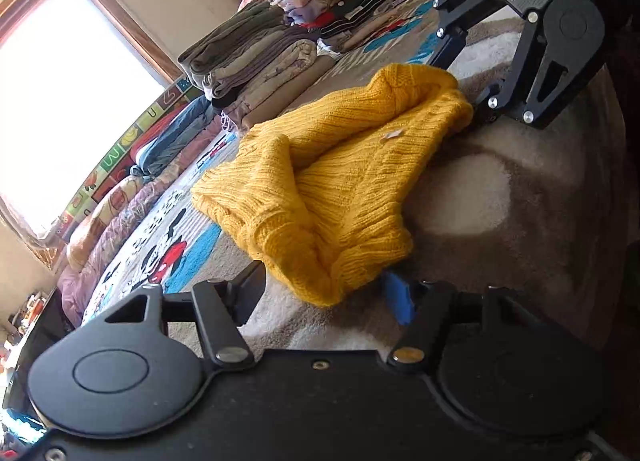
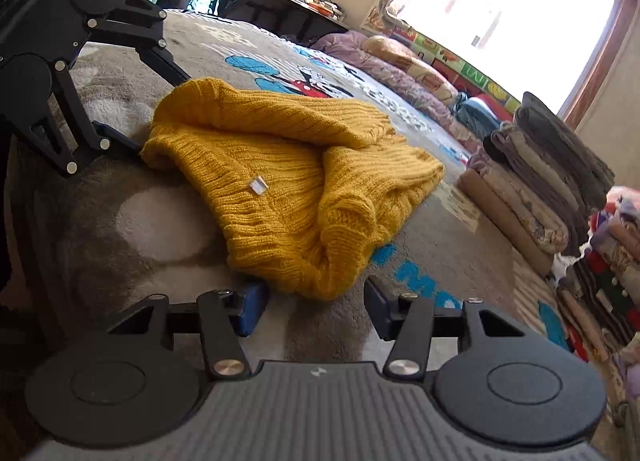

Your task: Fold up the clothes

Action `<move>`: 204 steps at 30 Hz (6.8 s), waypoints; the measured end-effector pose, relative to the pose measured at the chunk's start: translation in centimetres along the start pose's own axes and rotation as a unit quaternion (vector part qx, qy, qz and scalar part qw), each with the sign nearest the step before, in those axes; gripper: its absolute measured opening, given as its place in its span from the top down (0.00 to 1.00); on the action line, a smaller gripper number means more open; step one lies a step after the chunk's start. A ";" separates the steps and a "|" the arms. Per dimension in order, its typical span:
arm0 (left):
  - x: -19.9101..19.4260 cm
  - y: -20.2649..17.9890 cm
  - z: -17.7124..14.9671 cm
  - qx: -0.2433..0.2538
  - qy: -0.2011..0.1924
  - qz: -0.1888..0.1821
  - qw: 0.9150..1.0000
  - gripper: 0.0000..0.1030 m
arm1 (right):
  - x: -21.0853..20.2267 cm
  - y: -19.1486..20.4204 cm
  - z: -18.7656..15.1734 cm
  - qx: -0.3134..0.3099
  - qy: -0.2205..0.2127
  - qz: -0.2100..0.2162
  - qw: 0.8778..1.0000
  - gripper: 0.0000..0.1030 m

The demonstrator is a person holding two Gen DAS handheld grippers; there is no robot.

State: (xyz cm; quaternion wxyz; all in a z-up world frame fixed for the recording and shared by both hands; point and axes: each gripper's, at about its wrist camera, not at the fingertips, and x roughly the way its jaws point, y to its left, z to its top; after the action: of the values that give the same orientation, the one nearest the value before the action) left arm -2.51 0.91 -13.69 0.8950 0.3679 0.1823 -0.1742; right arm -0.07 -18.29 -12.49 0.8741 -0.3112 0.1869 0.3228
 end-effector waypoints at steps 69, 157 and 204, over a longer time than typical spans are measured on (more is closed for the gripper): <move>15.1 20.8 2.3 -0.598 -0.031 -0.174 0.782 0.65 | 10.9 -18.4 -0.8 0.558 -0.133 0.177 0.800 0.56; 15.1 18.0 6.6 -0.344 -0.083 -0.065 0.933 0.50 | 12.1 -16.9 7.5 0.265 -0.171 0.083 0.945 0.52; 20.2 17.0 3.9 -0.395 -0.032 -0.130 0.909 0.37 | 19.4 -18.7 3.9 0.360 -0.086 0.167 0.914 0.40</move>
State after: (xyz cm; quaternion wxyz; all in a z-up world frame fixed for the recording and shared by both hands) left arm 23.49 5.83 -10.21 0.9419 -0.0484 0.2540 -0.2142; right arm 27.19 -18.23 -11.94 0.8728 0.0893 0.2635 0.4010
